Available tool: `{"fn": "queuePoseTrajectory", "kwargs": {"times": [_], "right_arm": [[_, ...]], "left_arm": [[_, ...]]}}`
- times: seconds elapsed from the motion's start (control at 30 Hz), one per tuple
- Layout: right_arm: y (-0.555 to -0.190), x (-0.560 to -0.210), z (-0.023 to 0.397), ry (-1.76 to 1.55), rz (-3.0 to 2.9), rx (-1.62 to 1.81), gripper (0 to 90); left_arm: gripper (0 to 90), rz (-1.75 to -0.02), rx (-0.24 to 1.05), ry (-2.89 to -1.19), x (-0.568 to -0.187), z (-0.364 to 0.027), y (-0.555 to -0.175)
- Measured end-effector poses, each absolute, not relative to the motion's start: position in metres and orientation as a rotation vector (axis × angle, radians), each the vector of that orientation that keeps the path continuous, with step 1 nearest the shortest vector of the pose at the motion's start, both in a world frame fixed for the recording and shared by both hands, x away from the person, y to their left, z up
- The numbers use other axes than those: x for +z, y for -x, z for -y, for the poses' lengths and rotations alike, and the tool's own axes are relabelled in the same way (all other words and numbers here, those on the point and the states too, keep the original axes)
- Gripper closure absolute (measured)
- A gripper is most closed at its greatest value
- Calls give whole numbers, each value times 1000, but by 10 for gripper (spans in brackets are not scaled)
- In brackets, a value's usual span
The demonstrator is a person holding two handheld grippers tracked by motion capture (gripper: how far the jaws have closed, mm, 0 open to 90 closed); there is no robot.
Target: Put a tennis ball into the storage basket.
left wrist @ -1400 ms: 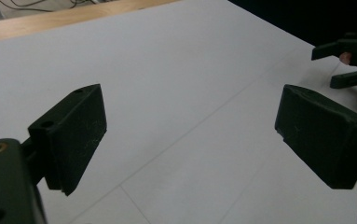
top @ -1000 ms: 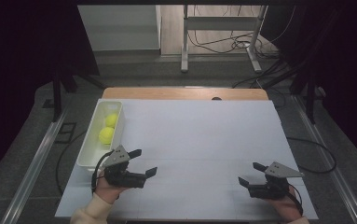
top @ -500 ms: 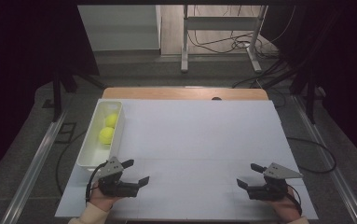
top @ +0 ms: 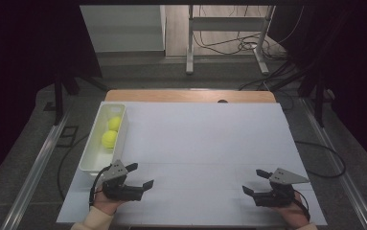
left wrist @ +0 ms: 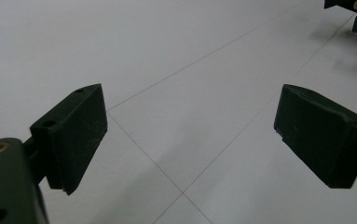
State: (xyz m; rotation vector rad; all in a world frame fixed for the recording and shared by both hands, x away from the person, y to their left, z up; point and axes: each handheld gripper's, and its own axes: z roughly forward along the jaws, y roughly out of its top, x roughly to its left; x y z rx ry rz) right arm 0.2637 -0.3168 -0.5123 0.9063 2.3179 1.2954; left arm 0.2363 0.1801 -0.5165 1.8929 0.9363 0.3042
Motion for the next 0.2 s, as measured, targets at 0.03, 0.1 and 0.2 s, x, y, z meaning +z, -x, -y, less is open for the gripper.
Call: {"fn": "queuePoseTrajectory", "kwargs": {"times": [0.03, 0.1, 0.2], "right_arm": [[-264, -512, 317, -906, -2318, 1295, 164], [-264, -513, 317, -902, -2320, 1295, 164], [-264, -514, 317, -897, -2332, 1285, 163]], "left_arm": [[102, -936, 304, -1893, -516, -180, -236], [101, -941, 300, -1895, -518, -179, -237], [102, -941, 299, -1899, -518, -178, -238]]}}
